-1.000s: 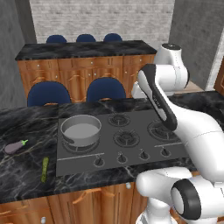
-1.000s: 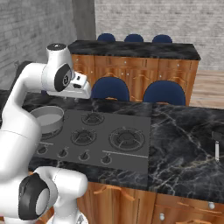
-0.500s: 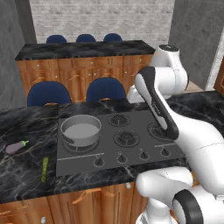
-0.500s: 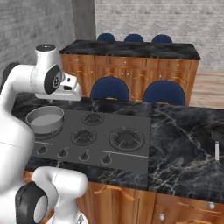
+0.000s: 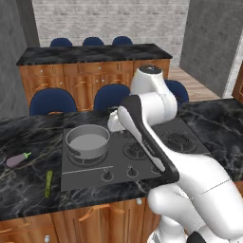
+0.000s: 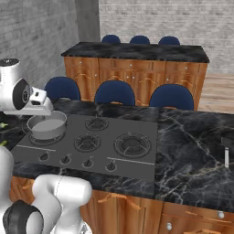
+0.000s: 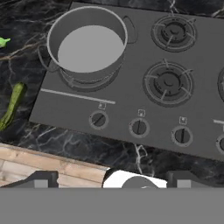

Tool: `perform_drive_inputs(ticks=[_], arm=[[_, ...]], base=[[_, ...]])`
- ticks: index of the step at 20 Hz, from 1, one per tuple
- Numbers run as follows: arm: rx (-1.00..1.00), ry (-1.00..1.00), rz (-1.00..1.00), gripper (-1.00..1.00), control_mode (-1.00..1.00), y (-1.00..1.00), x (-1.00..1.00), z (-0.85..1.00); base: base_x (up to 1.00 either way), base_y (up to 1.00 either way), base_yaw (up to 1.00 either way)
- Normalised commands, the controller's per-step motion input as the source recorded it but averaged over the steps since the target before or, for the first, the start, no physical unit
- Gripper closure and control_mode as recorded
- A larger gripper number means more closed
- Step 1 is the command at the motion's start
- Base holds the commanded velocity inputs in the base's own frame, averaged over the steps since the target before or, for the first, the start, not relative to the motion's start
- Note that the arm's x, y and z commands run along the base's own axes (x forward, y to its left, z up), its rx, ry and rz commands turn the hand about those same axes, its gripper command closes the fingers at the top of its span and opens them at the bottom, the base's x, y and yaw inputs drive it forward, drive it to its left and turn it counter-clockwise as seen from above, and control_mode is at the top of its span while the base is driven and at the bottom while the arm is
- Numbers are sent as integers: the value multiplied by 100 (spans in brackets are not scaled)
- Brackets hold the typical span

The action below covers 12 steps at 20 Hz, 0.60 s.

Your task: Put the squash and eggplant in the pot. Retrieve the spatula and lightly stir the vegetables in the pot.

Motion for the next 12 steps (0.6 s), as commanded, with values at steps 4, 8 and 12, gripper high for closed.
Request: perform_drive_inputs(ticks=[4, 8, 12], arm=[[0, 0, 5, -100, -100, 100, -22, -41], [0, 0, 7, -100, -100, 100, 0, -29], [-2, 0, 6, -100, -100, 100, 23, -42]], base=[[0, 0, 0], [0, 0, 0], [0, 0, 0]])
